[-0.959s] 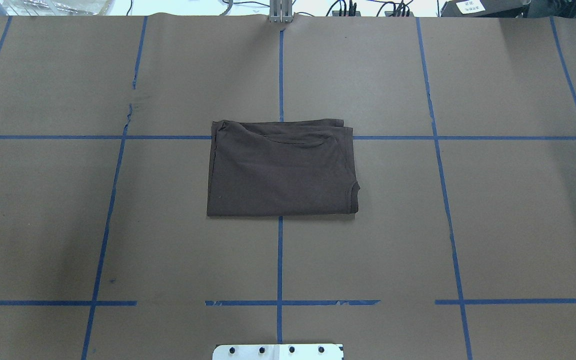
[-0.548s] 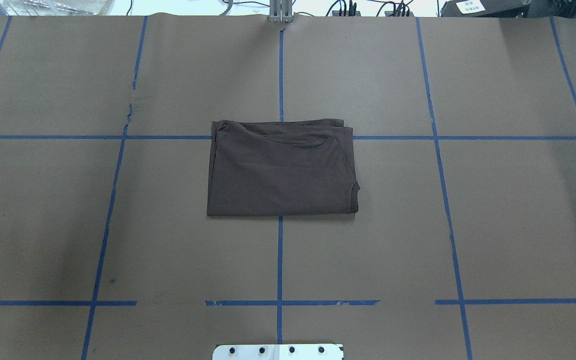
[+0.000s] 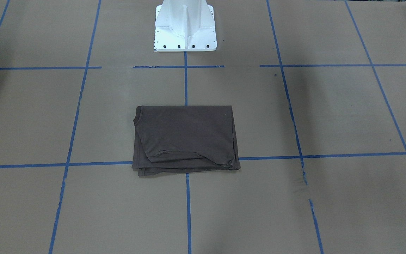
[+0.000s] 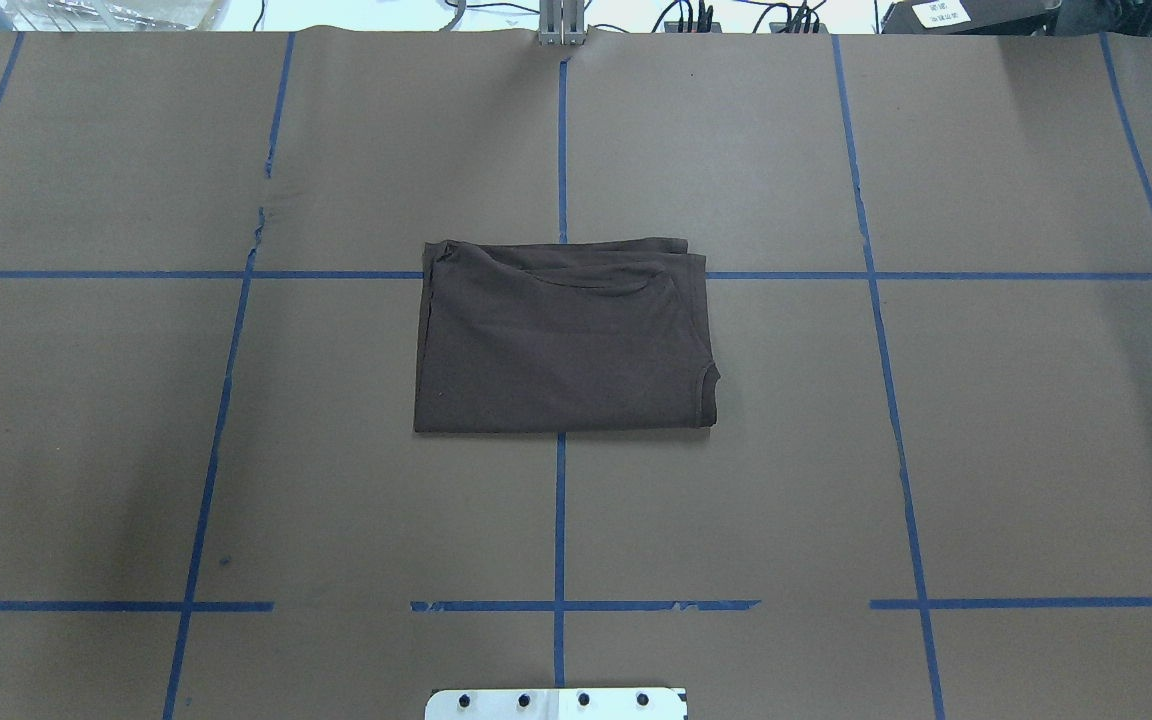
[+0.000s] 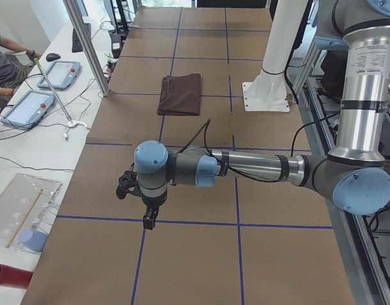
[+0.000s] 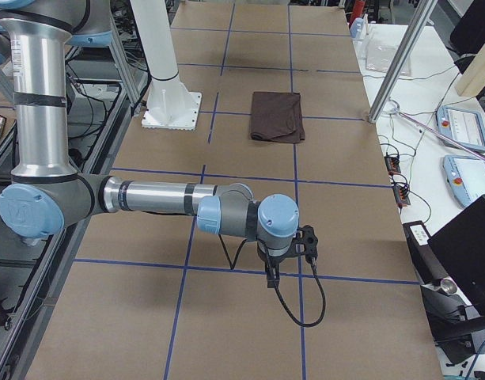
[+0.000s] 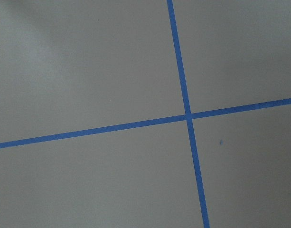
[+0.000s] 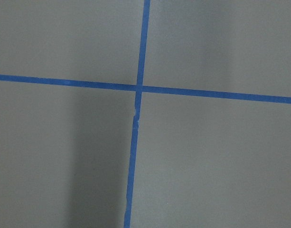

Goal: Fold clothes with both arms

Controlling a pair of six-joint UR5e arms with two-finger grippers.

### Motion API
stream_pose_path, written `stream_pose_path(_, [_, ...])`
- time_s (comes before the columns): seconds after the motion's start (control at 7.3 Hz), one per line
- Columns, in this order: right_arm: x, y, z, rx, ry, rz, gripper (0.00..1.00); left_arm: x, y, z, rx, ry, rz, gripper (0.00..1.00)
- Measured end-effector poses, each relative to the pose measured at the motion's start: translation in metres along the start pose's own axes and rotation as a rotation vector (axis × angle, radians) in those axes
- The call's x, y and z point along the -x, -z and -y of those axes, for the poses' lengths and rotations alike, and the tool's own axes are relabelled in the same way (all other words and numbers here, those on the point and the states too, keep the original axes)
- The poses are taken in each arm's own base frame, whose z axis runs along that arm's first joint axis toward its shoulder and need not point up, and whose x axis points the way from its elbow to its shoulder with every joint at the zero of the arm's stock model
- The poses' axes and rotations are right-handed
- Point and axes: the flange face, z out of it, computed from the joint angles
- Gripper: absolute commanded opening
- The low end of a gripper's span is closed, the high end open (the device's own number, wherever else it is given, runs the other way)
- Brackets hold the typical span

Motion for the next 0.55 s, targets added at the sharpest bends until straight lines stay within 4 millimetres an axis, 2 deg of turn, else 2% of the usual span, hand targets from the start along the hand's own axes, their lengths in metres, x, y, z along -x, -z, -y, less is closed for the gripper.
stream_pose_path(0.55, [0.0023, 0.0009, 0.0002, -0.004, -0.074, 0.008, 1.00, 0.0001, 0.0000, -0.0001, -0.001, 0.000, 0.000, 1.00])
